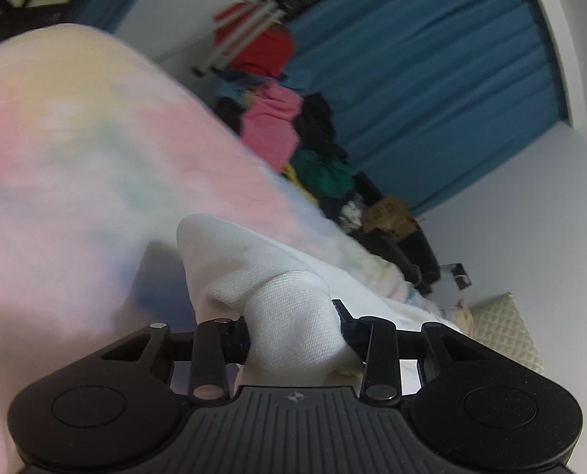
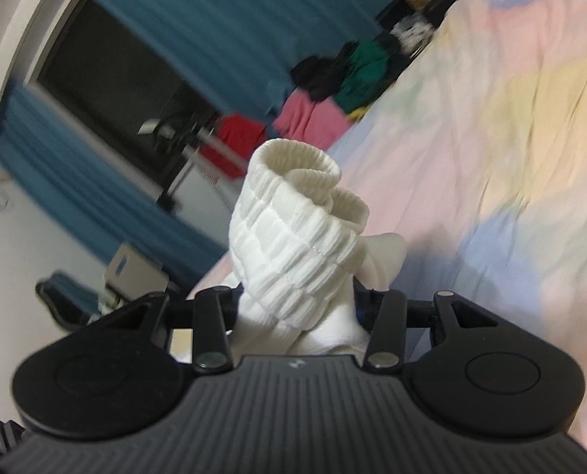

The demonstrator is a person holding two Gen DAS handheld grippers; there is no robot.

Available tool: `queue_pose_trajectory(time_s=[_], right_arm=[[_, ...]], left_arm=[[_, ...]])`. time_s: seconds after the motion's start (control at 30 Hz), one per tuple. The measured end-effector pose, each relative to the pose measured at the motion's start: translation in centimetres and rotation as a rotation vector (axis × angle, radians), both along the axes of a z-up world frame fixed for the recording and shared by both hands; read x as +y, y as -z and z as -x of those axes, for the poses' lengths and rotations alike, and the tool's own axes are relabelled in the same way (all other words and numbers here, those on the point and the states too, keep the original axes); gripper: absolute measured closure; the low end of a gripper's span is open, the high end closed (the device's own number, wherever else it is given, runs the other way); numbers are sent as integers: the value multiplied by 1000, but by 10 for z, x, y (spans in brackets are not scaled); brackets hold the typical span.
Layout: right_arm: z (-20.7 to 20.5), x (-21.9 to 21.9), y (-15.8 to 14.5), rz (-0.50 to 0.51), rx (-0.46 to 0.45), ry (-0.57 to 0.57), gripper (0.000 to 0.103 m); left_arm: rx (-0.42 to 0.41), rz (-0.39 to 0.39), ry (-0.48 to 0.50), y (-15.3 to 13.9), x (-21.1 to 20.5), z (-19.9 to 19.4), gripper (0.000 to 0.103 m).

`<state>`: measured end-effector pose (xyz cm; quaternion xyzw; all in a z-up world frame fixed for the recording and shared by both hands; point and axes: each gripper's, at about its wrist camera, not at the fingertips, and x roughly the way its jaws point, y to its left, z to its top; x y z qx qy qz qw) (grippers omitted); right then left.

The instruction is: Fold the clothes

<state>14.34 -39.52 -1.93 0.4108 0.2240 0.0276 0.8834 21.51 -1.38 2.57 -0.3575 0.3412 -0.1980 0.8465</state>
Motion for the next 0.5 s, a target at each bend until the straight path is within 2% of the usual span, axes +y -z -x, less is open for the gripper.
queue_pose_trajectory(time_s=[0.1, 0.27, 0.43, 0.5], right_arm=[[-23, -49, -17, -11, -5, 70, 56], [-74, -129, -29, -22, 0, 203, 56], [-127, -198, -8, 4, 13, 296, 56], [-146, -212, 11, 32, 16, 325, 56]], left_arm=[[-28, 26, 10, -11, -62, -50, 65], [-3, 57, 44, 2, -167, -143, 65], [-16, 20, 101, 29, -257, -230, 65], [-14, 18, 100, 46, -287, -262, 65]])
